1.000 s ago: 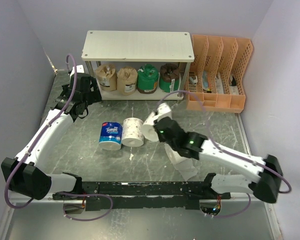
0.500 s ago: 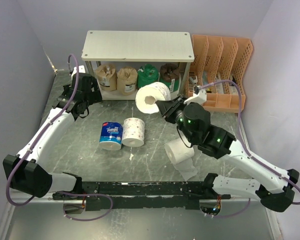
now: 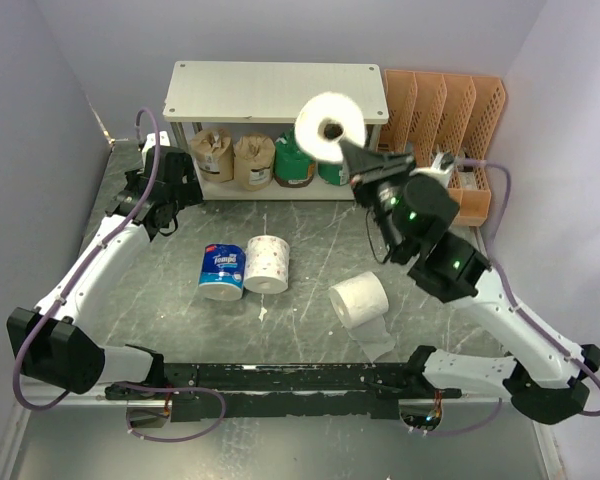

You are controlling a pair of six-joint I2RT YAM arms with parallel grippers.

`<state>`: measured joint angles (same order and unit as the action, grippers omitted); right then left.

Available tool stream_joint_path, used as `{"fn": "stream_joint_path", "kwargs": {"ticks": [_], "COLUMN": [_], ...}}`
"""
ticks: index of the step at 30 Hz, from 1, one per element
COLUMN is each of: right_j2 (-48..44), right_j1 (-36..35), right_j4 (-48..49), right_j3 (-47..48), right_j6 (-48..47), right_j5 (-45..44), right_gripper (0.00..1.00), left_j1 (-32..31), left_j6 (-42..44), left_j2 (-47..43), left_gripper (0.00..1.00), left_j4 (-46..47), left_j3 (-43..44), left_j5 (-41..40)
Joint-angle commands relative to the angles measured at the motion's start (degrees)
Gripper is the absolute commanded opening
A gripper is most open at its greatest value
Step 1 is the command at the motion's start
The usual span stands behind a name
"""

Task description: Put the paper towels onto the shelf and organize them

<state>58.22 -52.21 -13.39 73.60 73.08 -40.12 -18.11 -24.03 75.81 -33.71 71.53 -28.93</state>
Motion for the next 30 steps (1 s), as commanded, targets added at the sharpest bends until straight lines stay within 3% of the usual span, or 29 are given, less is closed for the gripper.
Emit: {"fn": "stream_joint_path", "kwargs": {"ticks": [1, 4, 7, 10, 14, 21, 30], "right_j2": [5.0, 10.7, 15.9, 21.7, 29.1, 33.9, 35.9], "right_j1": [5.7, 15.4, 26.3, 32.3, 34.8, 37.0, 39.7], "right_j4": [0.5, -5.9, -8.2, -8.6, -8.0, -4.8, -1.9], "right_j3": [12.3, 20.1, 25.4, 30.2, 36.4, 38.1, 32.6], "right_j6": [1.7, 7.8, 15.6, 20.2, 21.2, 22.7, 25.7], "right_j5": [-6.7, -1.6, 10.5, 18.8, 22.9, 25.0, 29.1], "right_gripper": [0.0, 0.0, 0.0, 0.0, 0.0, 0.0, 0.0], "left_j1": [-0.1, -0.1, -0.1, -0.1, -0.1, -0.1, -0.1], "left_j6": [0.1, 0.0, -0.3, -0.4, -0.8, -0.2, 0.1], "left_j2": [0.2, 1.0, 1.6, 1.5, 2.3, 3.8, 4.1], "left_gripper": [0.97, 0.97, 0.97, 0.97, 0.97, 0.98, 0.98], "left_j4": [0.9, 0.5, 0.2, 0.2, -0.6, -0.6, -0.5], "left_j3": [-0.4, -0.1, 0.1, -0.2, 0.1, 0.5, 0.5], "left_j5": [-2.4, -2.9, -3.2, -4.9, -6.3, -5.0, -4.8]}}
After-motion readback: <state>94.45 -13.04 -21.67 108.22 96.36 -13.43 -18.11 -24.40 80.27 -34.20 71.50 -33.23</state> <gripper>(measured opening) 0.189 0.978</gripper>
